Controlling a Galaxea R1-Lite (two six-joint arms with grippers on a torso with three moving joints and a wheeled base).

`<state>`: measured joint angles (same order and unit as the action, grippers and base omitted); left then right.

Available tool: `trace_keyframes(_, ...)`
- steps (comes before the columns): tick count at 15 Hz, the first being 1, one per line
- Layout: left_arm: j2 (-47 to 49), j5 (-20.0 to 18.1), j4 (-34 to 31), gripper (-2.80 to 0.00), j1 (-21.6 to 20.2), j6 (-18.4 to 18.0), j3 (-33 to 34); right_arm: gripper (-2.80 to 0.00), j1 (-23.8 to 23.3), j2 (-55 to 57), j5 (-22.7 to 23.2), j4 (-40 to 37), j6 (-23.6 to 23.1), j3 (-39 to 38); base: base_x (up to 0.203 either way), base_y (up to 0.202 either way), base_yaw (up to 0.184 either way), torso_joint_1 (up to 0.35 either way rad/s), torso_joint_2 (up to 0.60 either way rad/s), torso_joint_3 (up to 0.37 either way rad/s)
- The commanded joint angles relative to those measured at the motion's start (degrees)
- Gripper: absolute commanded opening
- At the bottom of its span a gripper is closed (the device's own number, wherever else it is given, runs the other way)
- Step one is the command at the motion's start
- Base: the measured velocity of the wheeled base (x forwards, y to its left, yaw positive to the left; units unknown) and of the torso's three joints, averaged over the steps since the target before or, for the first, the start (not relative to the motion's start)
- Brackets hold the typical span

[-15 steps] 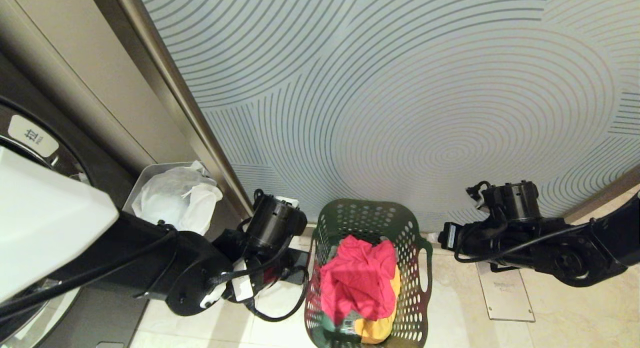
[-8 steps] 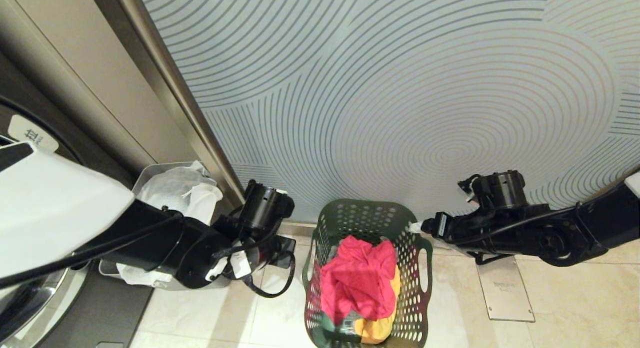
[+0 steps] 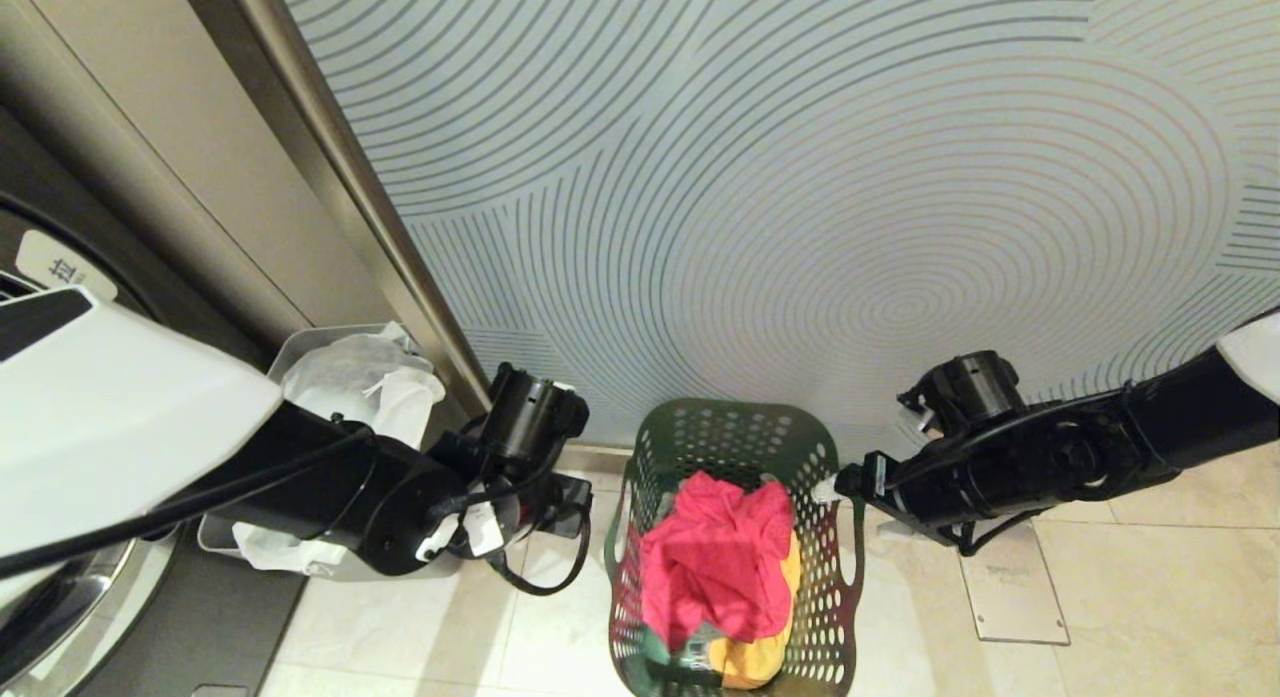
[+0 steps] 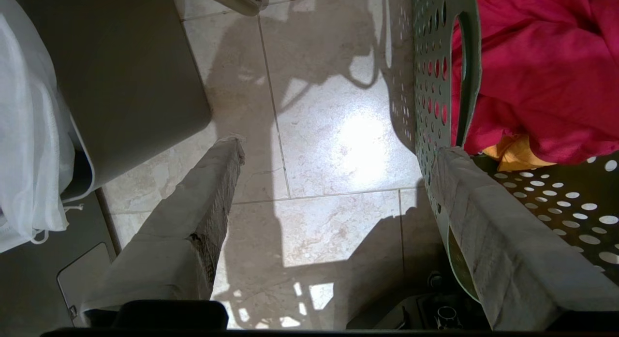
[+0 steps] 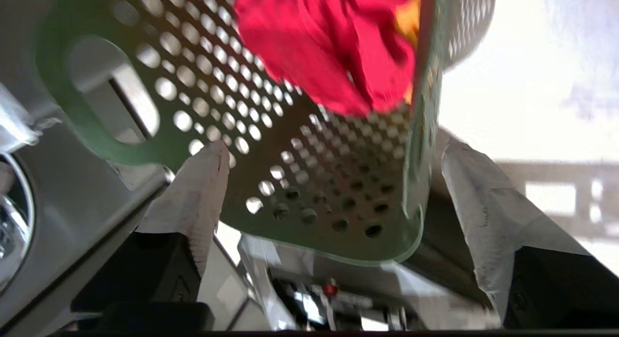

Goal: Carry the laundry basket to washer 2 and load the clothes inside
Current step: Pick up the clothes basket and put it beside the washing machine

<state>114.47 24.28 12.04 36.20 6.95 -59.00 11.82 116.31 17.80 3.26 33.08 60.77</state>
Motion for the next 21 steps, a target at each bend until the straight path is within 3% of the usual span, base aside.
trace_keyframes(1,0.0,0.1,0.1,0.0,0.0,0.1,0.0,0.0,0.0,0.9,0.2,-3.0,0.1,1.3,0.0,0.0,0.0,0.0,0.0,0.0)
trace_keyframes(4,1.0,-0.1,0.4,0.0,0.1,0.2,0.0,0.0,-1.2,1.4,2.3,-6.2,-1.7,2.6,0.0,0.0,0.0,0.0,0.0,0.0)
trace_keyframes(8,1.1,0.4,0.5,0.0,0.4,0.2,-0.7,0.0,-2.5,4.7,3.6,-7.9,-11.3,2.9,0.0,0.0,0.0,0.0,0.0,0.0)
trace_keyframes(12,2.7,0.9,0.5,0.0,0.4,1.2,-1.9,0.0,-2.6,7.7,3.7,-7.4,-12.0,5.8,0.0,0.0,0.0,0.0,0.0,0.0)
trace_keyframes(15,2.8,-2.5,-0.9,0.0,0.5,1.7,-2.5,0.0,-2.6,8.4,3.6,-7.6,-11.9,9.2,0.0,0.0,0.0,0.0,0.0,0.0)
trace_keyframes(19,2.5,-7.7,-10.3,0.0,2.1,6.9,-6.4,0.0,-2.6,9.5,3.7,-7.7,-11.5,11.4,0.0,0.0,0.0,0.0,0.0,0.0)
trace_keyframes(21,4.2,-8.3,-13.3,0.0,3.7,9.0,-7.9,0.0,-2.5,10.2,4.0,-7.7,-11.5,12.0,0.0,0.0,0.0,0.0,0.0,0.0)
